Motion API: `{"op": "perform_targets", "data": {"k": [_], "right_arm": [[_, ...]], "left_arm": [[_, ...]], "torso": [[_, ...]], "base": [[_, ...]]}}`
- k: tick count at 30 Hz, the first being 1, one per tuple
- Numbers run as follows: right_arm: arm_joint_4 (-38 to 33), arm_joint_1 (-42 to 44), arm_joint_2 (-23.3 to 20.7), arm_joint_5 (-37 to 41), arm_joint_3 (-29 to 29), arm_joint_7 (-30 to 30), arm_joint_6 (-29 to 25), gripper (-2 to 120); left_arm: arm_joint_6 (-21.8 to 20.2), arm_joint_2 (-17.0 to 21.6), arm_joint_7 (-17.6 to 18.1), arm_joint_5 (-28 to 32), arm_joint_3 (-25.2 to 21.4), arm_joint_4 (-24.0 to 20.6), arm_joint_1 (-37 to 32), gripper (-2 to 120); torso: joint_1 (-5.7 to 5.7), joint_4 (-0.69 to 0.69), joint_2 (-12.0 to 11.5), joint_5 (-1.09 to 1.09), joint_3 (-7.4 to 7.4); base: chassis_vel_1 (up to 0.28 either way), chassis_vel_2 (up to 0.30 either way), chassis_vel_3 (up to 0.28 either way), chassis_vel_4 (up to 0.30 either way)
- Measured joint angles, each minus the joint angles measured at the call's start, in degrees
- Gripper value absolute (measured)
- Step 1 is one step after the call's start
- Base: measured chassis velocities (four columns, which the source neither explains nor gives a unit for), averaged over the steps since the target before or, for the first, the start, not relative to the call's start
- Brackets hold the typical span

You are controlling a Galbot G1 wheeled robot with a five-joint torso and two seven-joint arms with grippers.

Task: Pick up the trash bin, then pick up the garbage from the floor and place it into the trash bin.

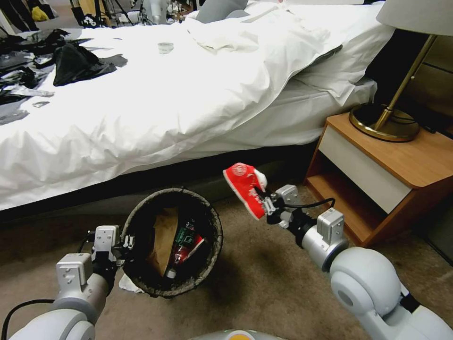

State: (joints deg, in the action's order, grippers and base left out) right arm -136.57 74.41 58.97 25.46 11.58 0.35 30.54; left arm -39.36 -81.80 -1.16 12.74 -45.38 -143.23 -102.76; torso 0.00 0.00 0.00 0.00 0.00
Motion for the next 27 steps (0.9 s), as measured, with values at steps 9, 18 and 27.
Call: {"op": "perform_targets", "data": {"k": [9, 18, 27], "right_arm": [[-2.5, -0.5, 0.1, -2.7, -6.8, -4.7, -0.4, 0], [0.7, -1.8, 1.4, -7.2, -13.2, -4.9, -1.6, 0], [3.4, -4.2, 4.8, -9.6, -18.1, -5.7, -2.0, 0]], "left_arm": [[0.0, 0.0, 0.0, 0.0, 0.0, 0.0, 0.0, 1], [0.0, 0.0, 0.0, 0.0, 0.0, 0.0, 0.0, 1], [0.0, 0.0, 0.0, 0.0, 0.0, 0.0, 0.0, 1]], "torso": [[0.00, 0.00, 0.0, 0.00, 0.00], [0.00, 0.00, 0.0, 0.00, 0.00], [0.00, 0.00, 0.0, 0.00, 0.00]], "base": [[0.000, 0.000, 0.000, 0.000], [0.000, 0.000, 0.000, 0.000], [0.000, 0.000, 0.000, 0.000]]}}
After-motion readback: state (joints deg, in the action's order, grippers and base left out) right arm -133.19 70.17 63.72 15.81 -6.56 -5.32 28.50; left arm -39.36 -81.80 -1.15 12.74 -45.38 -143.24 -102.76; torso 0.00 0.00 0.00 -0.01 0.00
